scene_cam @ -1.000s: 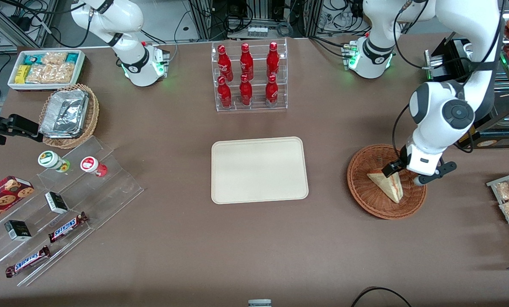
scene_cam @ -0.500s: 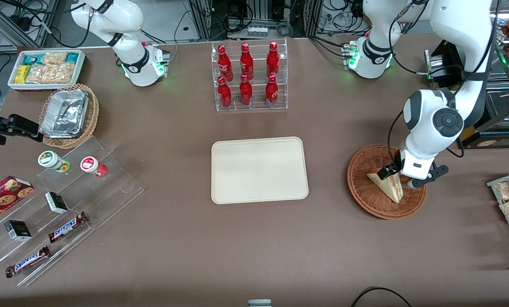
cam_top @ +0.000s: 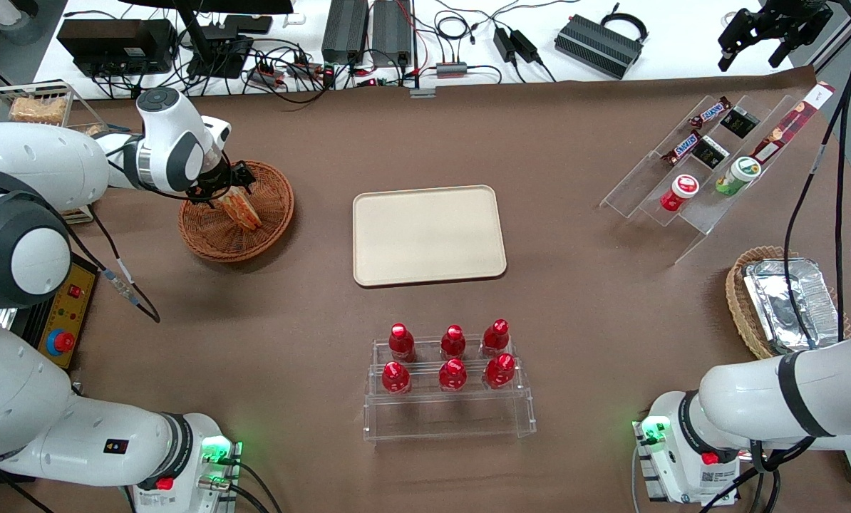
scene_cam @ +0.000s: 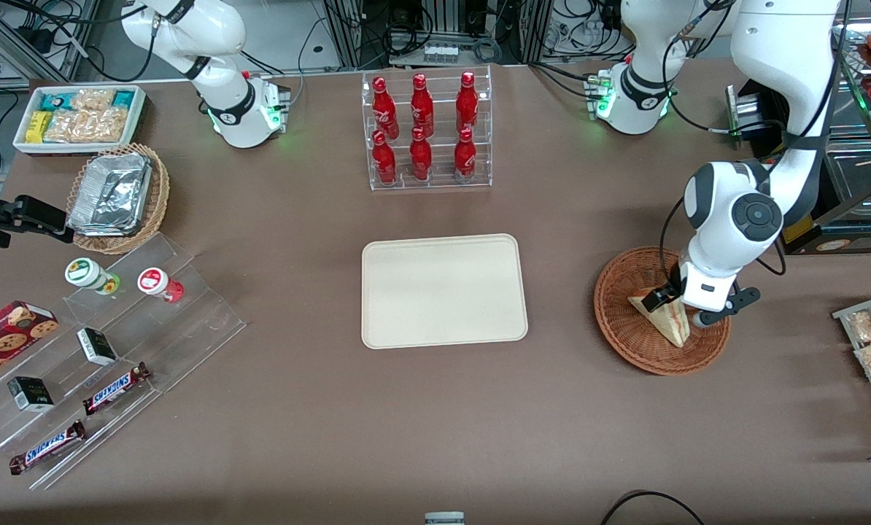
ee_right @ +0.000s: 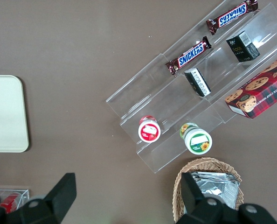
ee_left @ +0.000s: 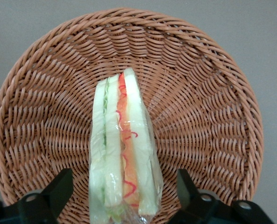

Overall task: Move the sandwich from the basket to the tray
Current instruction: 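Close the left gripper on the sandwich and lift it from the basket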

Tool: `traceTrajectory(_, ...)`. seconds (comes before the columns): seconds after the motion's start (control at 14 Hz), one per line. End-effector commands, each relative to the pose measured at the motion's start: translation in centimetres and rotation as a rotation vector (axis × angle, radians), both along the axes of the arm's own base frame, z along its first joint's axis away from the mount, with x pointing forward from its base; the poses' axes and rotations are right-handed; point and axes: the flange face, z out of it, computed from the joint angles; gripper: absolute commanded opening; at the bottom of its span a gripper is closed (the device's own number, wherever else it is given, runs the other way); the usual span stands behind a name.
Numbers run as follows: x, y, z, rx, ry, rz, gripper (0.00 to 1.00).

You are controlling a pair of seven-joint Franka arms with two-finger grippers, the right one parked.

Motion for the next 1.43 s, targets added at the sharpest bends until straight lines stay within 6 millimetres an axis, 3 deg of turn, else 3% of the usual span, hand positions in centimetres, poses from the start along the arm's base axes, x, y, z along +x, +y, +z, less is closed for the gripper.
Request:
traceTrajectory(0.0,-0.1,-0.1,-0.3,0.0,-0.011,0.015,0.48)
traceTrajectory(0.07,-0.2,0.0,-0.3,0.0,-0.009,0.015,0.26)
traceTrajectory(0.21,-0.3,0.0,-0.3,0.002,-0.002,0.011,0.0)
traceTrajectory(0.43,-0.1,-0.2,1.2,0.002,0.006,0.007,0.0)
traceTrajectory(0.57,0.7,-0.7,5.1,0.01,0.015,-0.016,0.0)
traceTrajectory(0.64,1.4,-1.8,7.5,0.014,0.03,-0.039,0.0)
traceTrajectory(1.0,4.2,-10.1,17.7,0.002,0.037,-0.156,0.0)
traceTrajectory(1.21,3.6,-16.1,19.7,-0.008,0.017,-0.257,0.0)
traceTrajectory(1.36,2.5,-22.4,19.8,-0.034,0.005,-0.357,0.0)
